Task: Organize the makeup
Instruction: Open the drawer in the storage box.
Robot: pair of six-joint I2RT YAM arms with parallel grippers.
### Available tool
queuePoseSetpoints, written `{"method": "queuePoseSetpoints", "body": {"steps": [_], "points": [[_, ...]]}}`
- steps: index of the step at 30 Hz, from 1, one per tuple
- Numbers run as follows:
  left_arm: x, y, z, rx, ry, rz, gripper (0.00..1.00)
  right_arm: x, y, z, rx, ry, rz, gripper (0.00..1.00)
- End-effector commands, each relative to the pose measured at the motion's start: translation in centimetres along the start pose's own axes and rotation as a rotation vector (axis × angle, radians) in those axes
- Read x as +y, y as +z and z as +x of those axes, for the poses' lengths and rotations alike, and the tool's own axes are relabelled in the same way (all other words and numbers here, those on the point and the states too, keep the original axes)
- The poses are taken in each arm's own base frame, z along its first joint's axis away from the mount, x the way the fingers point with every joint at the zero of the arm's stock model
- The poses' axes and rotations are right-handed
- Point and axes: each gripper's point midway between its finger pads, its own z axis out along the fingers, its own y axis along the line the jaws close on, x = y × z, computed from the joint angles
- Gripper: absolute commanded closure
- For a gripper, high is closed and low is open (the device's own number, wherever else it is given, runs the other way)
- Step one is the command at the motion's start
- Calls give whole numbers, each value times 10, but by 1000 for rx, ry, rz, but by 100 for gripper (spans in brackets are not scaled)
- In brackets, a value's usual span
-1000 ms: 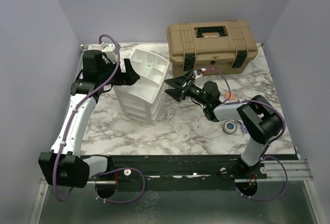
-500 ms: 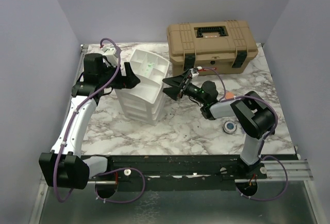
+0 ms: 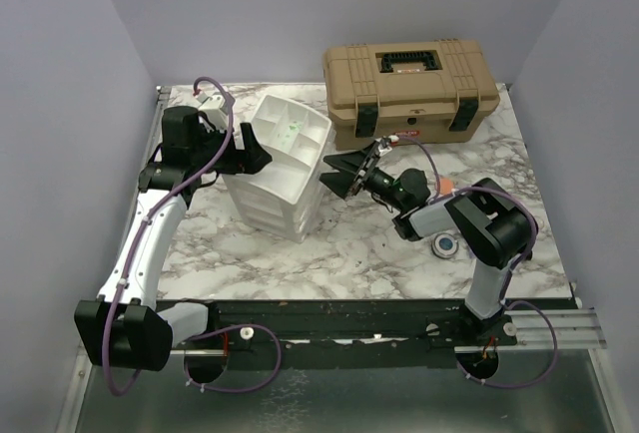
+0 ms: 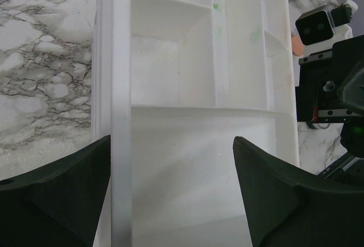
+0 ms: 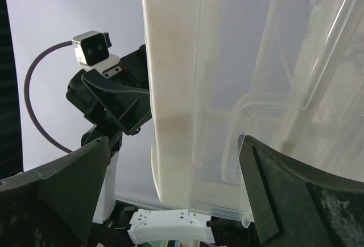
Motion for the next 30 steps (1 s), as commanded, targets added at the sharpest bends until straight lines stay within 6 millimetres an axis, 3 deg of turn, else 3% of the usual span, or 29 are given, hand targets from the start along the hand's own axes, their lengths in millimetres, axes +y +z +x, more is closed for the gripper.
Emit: {"method": "queuePoseSetpoints", "body": {"steps": [1,16,24,27,30], "points": [[2,-1,18,46,-41,-19,14,50,-11,4,-27,-65,-183,0],[6,1,20,52,-44,-41,14,54,-34,6,-85,-90,-168,2],[7,1,21,56,-42,-43,14,40,-58,2,-121,-91,-146,5],[7,2,21,57,-42,-40,14,37,-60,0,-139,-98,-120,5],[5,1,19,52,-39,-36,13,29,-50,2,-100,-119,-45,4]]}}
